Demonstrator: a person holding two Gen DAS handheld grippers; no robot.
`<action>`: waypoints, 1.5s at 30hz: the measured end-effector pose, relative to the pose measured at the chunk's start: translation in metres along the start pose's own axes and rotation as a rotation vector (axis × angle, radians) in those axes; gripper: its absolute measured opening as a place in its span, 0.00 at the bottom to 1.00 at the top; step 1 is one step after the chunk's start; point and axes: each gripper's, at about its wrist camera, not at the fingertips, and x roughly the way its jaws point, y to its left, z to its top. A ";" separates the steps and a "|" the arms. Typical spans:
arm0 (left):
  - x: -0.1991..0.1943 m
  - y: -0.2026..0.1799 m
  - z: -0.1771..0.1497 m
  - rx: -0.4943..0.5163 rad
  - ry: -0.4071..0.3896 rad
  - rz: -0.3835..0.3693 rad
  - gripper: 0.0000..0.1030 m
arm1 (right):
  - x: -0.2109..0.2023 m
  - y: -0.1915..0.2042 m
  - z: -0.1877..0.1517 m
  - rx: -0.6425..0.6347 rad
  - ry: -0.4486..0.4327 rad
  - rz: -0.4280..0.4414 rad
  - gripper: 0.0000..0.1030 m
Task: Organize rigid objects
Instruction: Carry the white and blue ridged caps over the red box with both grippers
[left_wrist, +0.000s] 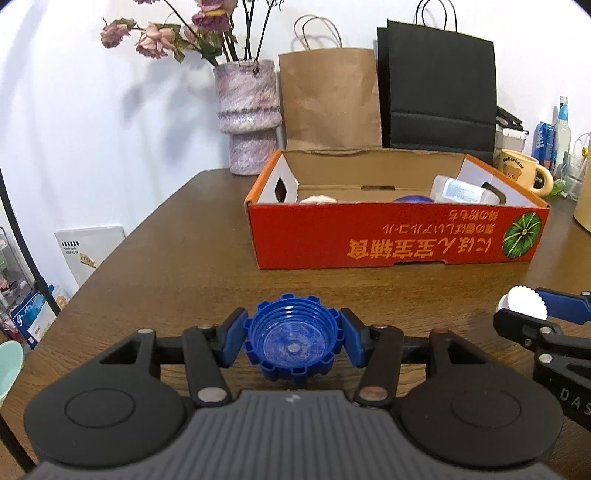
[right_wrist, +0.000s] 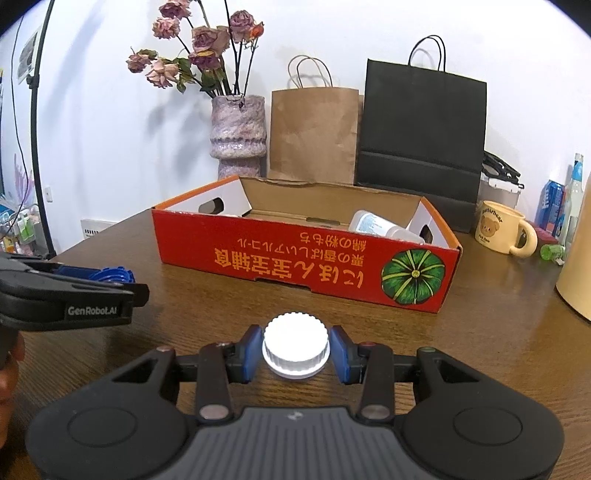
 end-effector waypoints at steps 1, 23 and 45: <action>-0.001 0.000 0.001 -0.001 -0.005 0.001 0.53 | -0.002 0.000 0.001 -0.001 -0.006 0.001 0.38; -0.022 -0.016 0.042 -0.011 -0.107 -0.029 0.53 | -0.017 -0.015 0.036 -0.019 -0.131 -0.017 0.38; 0.016 -0.034 0.092 -0.047 -0.160 -0.017 0.54 | 0.022 -0.025 0.075 -0.024 -0.191 -0.031 0.38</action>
